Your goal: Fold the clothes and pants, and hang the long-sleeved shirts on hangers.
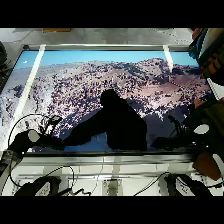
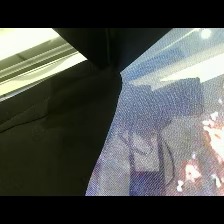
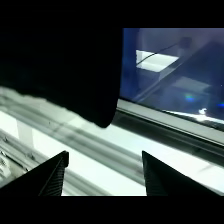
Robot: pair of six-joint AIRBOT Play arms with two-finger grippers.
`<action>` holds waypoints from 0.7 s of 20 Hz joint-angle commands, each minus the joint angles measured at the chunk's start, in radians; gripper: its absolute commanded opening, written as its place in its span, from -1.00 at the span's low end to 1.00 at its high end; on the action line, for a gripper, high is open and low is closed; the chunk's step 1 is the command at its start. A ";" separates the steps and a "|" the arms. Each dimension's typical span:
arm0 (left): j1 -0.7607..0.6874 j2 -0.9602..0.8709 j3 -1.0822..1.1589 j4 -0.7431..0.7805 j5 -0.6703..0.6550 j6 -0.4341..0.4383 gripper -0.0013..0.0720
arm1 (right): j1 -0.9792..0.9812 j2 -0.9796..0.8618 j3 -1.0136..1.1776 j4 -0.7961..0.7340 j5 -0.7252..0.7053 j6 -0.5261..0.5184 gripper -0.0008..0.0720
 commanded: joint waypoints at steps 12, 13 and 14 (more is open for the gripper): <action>0.000 0.000 0.000 -0.003 0.001 -0.003 -0.92 | 0.000 -0.362 -0.055 0.294 -0.125 -0.099 0.21; 0.000 0.000 0.000 -0.003 0.002 -0.003 -0.92 | 0.000 -0.362 -0.055 0.310 -0.124 -0.109 0.03; 0.000 0.000 0.000 -0.003 0.002 -0.003 -0.92 | 0.000 -0.362 -0.055 0.317 -0.124 -0.112 -0.11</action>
